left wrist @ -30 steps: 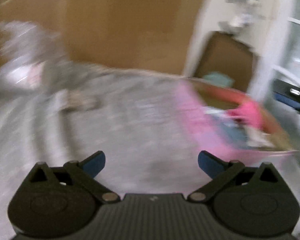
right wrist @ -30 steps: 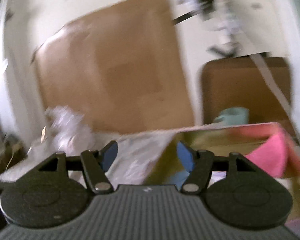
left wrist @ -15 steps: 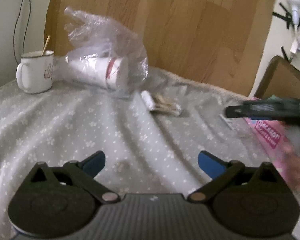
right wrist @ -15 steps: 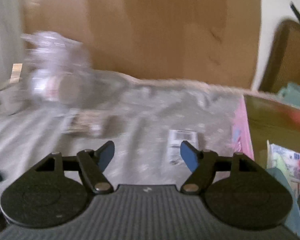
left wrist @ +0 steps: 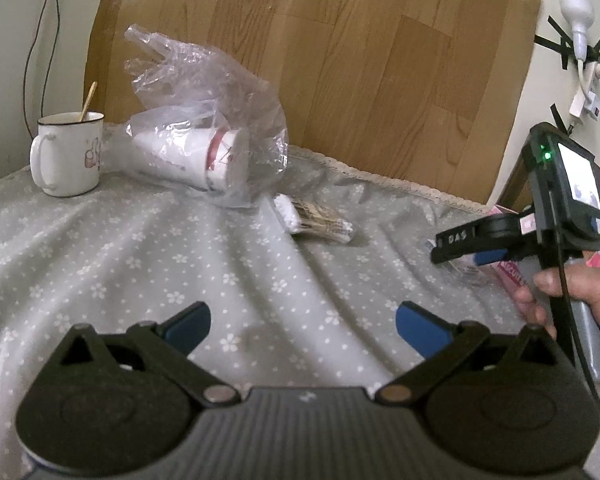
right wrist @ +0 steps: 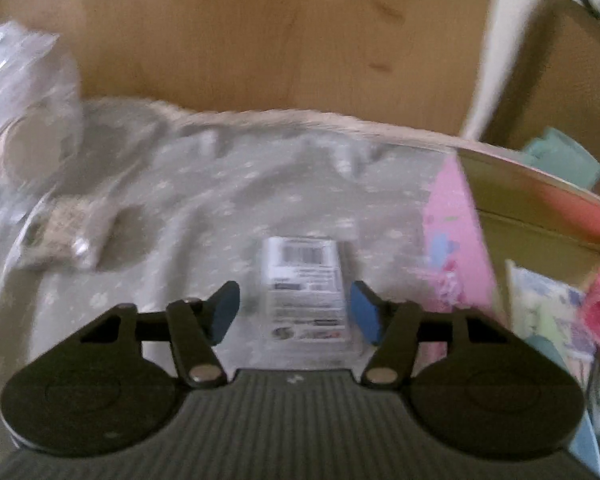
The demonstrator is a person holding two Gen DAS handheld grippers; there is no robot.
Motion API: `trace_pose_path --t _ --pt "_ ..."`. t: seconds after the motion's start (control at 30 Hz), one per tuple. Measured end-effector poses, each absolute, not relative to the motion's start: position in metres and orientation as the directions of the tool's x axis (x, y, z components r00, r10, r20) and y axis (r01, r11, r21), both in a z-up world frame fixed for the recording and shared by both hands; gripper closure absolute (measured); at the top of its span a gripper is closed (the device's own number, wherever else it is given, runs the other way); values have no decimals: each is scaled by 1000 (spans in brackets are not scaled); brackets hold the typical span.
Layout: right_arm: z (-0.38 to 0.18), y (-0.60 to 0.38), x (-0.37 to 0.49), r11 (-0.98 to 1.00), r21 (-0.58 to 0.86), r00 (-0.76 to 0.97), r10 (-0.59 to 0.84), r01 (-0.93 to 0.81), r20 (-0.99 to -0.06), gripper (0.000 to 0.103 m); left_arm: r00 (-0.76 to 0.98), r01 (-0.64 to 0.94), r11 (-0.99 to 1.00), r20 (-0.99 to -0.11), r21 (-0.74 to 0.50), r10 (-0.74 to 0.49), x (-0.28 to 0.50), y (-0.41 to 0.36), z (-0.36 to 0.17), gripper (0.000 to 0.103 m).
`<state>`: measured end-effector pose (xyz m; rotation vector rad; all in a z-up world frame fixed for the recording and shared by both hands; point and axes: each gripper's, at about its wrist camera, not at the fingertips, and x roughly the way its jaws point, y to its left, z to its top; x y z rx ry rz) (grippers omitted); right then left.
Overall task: Organize soft objects
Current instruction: 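Move the right gripper to the white label packet and grasp it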
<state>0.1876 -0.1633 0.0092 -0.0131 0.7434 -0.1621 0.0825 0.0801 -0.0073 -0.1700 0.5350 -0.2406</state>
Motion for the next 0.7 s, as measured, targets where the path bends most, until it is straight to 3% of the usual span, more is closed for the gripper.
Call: trace_pose_path --t 0.1,0.17,0.33,0.53,0.7 --pt "4 -175 197 987 25 675 -89 157 -733 37 839 183 961 -477 -210 -264 82 78 -7 1" --pt "4 -172 195 990 16 675 -82 138 -734 44 839 183 959 -475 -215 -266 83 80 -7 1" --pt "5 -148 163 1000 19 695 24 -15 -719 44 832 166 951 -480 -261 -277 87 88 -8 1" --pt "6 -126 60 944 -1 681 237 -329 -693 44 824 163 943 -486 -290 -292 89 93 -10 1" --pt "4 -147 -52 913 -17 690 295 -407 -661 44 815 203 946 -491 -253 -306 85 84 -9 1"
